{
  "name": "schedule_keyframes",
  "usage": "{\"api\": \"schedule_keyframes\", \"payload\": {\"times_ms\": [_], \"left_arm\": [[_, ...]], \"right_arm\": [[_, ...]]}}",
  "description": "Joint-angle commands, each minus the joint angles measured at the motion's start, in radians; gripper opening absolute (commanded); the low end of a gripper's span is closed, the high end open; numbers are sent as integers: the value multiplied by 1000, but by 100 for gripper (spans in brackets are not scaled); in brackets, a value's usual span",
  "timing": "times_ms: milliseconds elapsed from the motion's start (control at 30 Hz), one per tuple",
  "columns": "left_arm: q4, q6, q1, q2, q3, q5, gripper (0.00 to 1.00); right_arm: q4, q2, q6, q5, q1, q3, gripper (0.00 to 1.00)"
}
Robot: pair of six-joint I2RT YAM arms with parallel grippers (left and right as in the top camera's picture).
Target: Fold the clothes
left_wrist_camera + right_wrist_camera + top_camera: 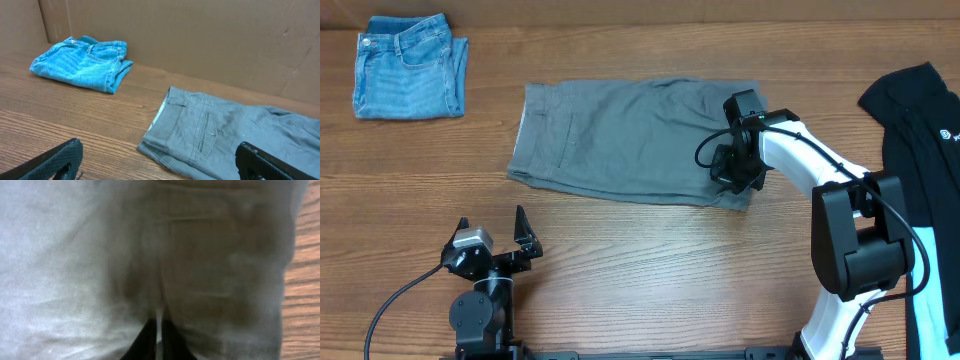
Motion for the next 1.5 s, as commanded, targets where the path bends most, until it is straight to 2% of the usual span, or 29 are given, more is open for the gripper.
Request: {"api": "schedule_keyframes", "payload": {"times_ms": [0, 200, 367, 567, 733, 800, 833, 900, 1133, 1467], "left_arm": [[3, 22, -5, -11, -4, 5, 100], [3, 22, -5, -11, -4, 5, 100], [3, 22, -5, -11, -4, 5, 100], [3, 22, -5, -11, -4, 5, 100], [3, 22, -5, -11, -4, 5, 100], [3, 22, -5, -11, -4, 5, 100], [3, 22, -5, -11, -4, 5, 100], [3, 22, -5, -11, -4, 5, 100], [3, 22, -5, -11, -4, 5, 100], [3, 30, -5, -11, -4, -10, 100]], "right_arm": [[-3, 42, 27, 7, -29, -44, 4], [-104, 42, 102, 150, -83, -40, 4], [-214, 42, 102, 261, -135, 20, 4], [-304, 42, 100, 277, -166, 199, 4], [-387, 24, 98, 275, -162, 424, 5], [-397, 13, 98, 249, -162, 503, 16], [-396, 7, 98, 222, -163, 537, 30], [-374, 0, 98, 162, -163, 592, 100], [-240, 11, 98, 271, -214, 602, 100], [-228, 11, 98, 213, -340, 602, 100]]}}
